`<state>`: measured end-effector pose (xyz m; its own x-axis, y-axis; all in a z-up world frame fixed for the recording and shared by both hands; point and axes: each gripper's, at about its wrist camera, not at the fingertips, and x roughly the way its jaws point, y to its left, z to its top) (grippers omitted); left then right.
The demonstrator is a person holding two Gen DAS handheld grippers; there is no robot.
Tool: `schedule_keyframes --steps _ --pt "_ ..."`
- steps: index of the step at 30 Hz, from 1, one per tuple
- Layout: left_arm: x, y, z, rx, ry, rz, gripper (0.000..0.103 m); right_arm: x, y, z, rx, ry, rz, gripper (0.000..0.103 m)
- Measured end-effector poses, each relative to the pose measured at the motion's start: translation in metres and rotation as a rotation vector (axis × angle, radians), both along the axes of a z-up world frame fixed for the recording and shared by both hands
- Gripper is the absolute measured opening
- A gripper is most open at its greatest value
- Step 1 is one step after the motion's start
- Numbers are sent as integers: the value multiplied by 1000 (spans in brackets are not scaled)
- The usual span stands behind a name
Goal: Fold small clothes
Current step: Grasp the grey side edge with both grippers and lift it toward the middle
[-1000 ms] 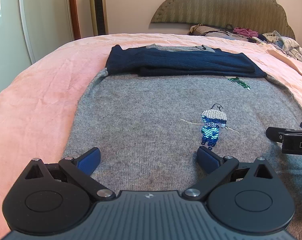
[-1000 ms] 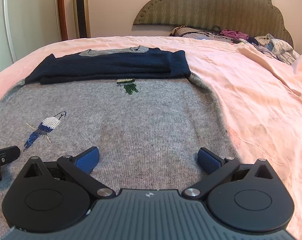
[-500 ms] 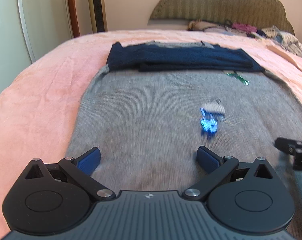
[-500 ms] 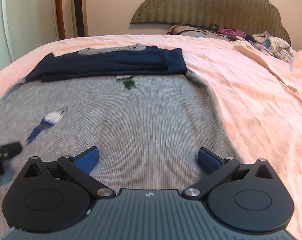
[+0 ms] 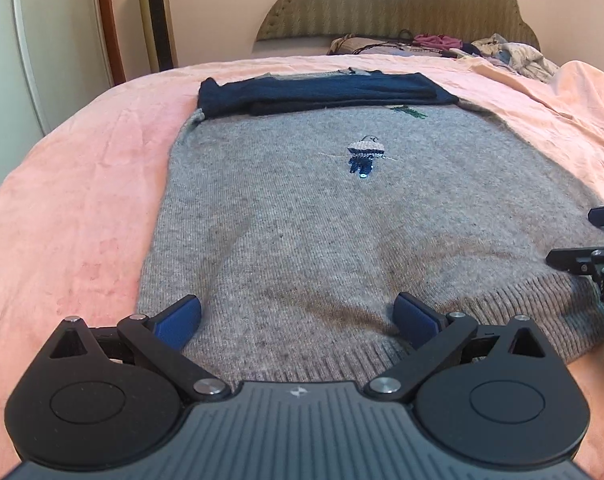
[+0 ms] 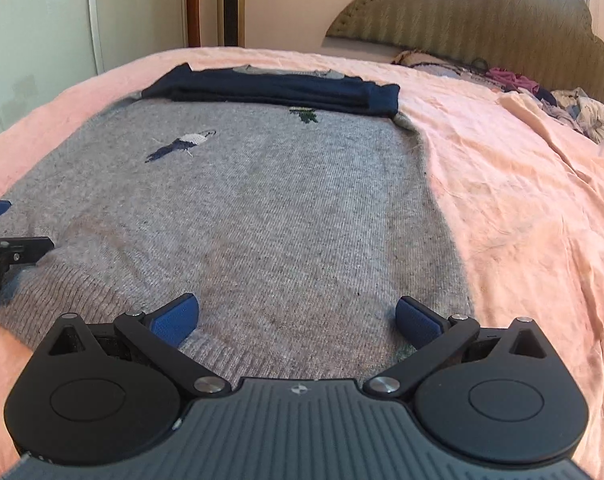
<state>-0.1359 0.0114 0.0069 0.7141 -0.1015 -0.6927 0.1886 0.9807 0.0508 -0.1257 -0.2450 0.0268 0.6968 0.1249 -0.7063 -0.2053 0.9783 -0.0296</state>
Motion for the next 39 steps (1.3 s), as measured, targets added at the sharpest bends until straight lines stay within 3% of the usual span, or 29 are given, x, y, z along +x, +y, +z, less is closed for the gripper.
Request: schedule_keyframes --steps 4,7,12,14,19,22,23,25,26,27,29,31,32,33,34,37,39 --pt "-2 12 9 9 26 12 103 -1 -3 4 16 10 6 103" --pt "-10 43 17 -35 15 67 103 -10 -33 19 113 1 -16 103" --pt "-16 85 11 -216 115 126 103 -13 -104 28 266 59 -193 103" --pt "-21 93 14 -342 141 97 103 -14 -124 24 318 121 -233 103" --pt "-14 121 -2 -839 316 -1 103 -25 -153 8 674 283 -145 103" --pt "-8 128 -11 -934 345 34 102 -24 -161 1 799 340 -117 102" --pt "-6 130 -11 -954 347 41 100 -24 -162 0 817 353 -108 96" --pt "-1 130 -11 -959 354 53 82 -21 -161 -3 842 376 -100 92" --pt "3 131 -13 -954 369 60 66 -20 -160 -4 855 378 -96 91" --pt "6 130 -15 -948 383 64 56 -19 -158 -5 863 383 -84 88" --pt "9 128 -18 -927 399 60 55 -13 -154 -7 865 395 -57 83" --pt "9 123 -16 -896 392 54 46 -10 -153 -8 876 382 -40 81" --pt "9 120 -15 -869 396 51 24 -9 -152 -9 882 385 -36 66" --pt "10 117 -16 -844 411 50 6 -7 -152 -11 889 398 -38 31" --pt "10 116 -16 -830 420 46 5 -6 -152 -14 899 414 -41 12" --pt "10 113 -3 -773 387 17 5 -9 -153 -12 898 394 -21 15" --pt "18 117 12 -781 346 -8 5 -8 -157 -1 928 361 -8 15"
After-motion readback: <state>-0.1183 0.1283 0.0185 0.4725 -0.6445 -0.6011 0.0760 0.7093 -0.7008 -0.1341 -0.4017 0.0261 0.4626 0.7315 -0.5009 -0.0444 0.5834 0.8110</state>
